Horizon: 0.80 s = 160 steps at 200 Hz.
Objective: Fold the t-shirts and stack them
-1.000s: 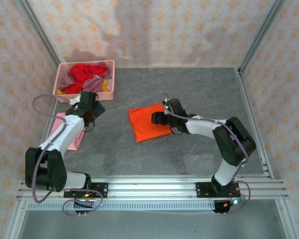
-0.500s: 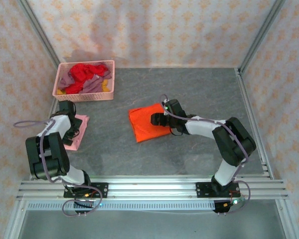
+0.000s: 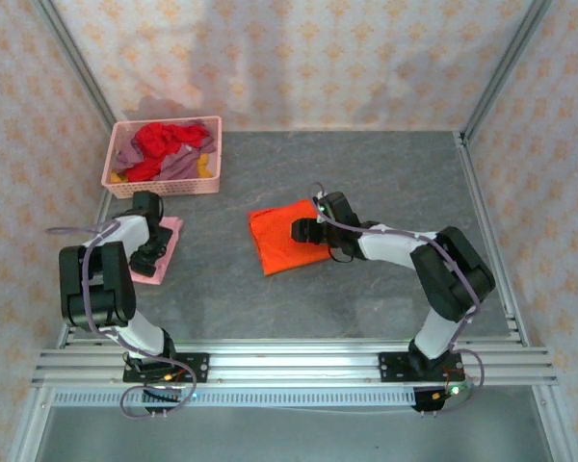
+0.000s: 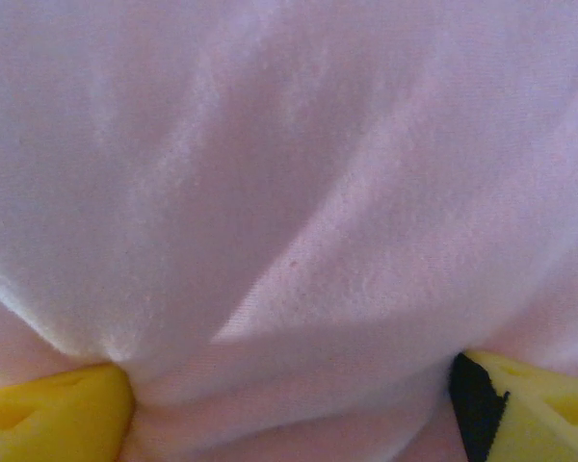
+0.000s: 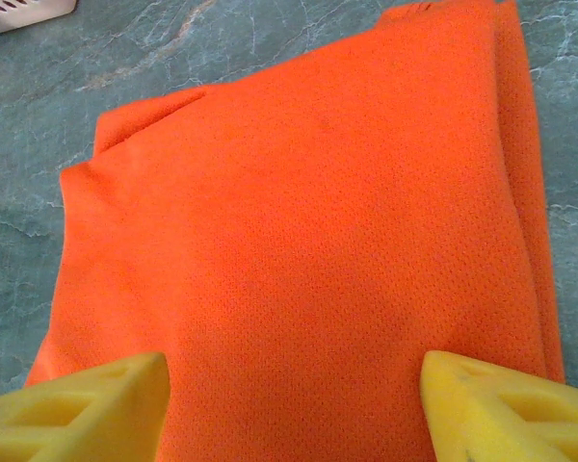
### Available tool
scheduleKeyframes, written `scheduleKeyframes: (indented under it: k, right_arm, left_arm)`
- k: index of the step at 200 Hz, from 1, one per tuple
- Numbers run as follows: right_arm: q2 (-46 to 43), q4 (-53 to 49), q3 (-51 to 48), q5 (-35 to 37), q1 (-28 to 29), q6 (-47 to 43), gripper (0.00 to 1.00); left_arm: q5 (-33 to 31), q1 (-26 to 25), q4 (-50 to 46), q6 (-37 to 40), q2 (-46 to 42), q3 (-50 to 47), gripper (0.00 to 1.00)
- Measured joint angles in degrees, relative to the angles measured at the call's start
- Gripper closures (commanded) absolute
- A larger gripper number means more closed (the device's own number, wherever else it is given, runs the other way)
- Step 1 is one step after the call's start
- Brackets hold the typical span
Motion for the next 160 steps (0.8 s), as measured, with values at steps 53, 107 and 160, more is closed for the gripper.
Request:
scheduleKeyframes:
  k: [53,107,160]
  right_arm:
    - [-0.1,0.0,0.0,0.2,0.0,0.0,0.31]
    - [-0.1,0.0,0.0,0.2,0.0,0.0,0.3]
    - [-1.3,-0.1,0.0,0.2,0.0,0.0,0.3]
  left_arm:
    - [1.2,-4.5,4.1,-9.1,0.0,-0.4,0.16]
    - [5.5,-8.1,9.4,-17.9,1.5,1.5,0.16]
    - [6.1,-8.1,8.9,-19.7,-0.4,1.5,0.09]
